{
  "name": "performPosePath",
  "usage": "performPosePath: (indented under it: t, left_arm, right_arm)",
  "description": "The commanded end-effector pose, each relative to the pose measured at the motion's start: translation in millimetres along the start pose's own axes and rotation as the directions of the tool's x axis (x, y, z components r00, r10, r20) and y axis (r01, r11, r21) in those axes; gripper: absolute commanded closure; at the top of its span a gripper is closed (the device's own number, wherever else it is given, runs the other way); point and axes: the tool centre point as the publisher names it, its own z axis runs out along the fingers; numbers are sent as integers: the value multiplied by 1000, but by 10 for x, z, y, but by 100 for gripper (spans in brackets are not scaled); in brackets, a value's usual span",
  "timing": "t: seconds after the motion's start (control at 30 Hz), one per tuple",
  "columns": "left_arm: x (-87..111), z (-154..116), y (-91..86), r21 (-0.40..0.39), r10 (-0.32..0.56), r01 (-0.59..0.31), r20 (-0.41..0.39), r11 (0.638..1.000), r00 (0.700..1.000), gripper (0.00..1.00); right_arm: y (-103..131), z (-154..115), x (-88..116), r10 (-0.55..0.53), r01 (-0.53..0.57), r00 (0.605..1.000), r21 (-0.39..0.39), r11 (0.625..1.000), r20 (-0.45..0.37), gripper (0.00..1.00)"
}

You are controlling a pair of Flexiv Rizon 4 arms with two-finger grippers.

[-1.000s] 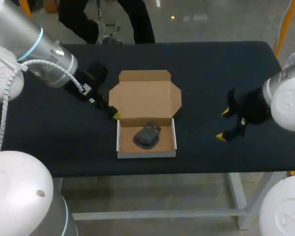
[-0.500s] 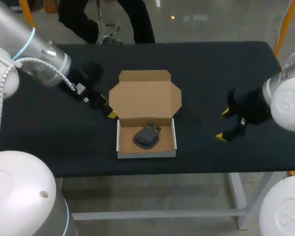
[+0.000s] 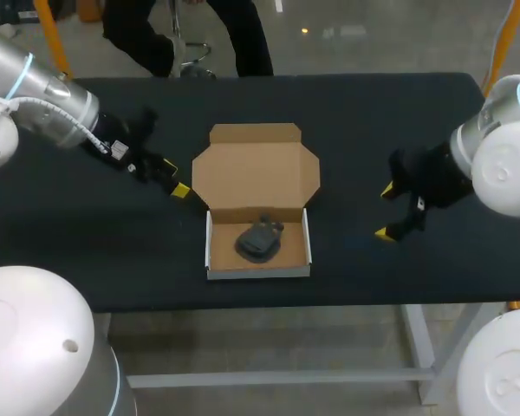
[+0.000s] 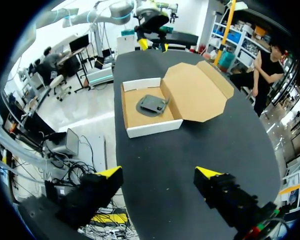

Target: Assemble the packaging by folding the flat box into shape, placing the metal phone stand inside, and closing the box properly

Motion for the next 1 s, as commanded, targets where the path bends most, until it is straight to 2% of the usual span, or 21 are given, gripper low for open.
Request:
performPosePath:
  t: [0.03,0.27,0.53,1.0]
  left_arm:
    - [-196,64,9,8,-21,22,-45,1000,999,0]
    - [-438,90,39,48,-78,81,-67,996,995,0]
    - [-603,180,52,74,-122,129,-91,989,988,0]
    - [-732,387,-68,102,-149,167,-161,981,976,0]
  right_arm:
    - [101,-78,-91,-10,11,999,19,1000,-51,0]
    - [293,-168,-176,-62,65,996,56,996,-63,0]
    - [506,-237,-243,-129,134,990,94,987,-57,0]
    - [826,-329,-399,-208,213,977,117,970,-53,0]
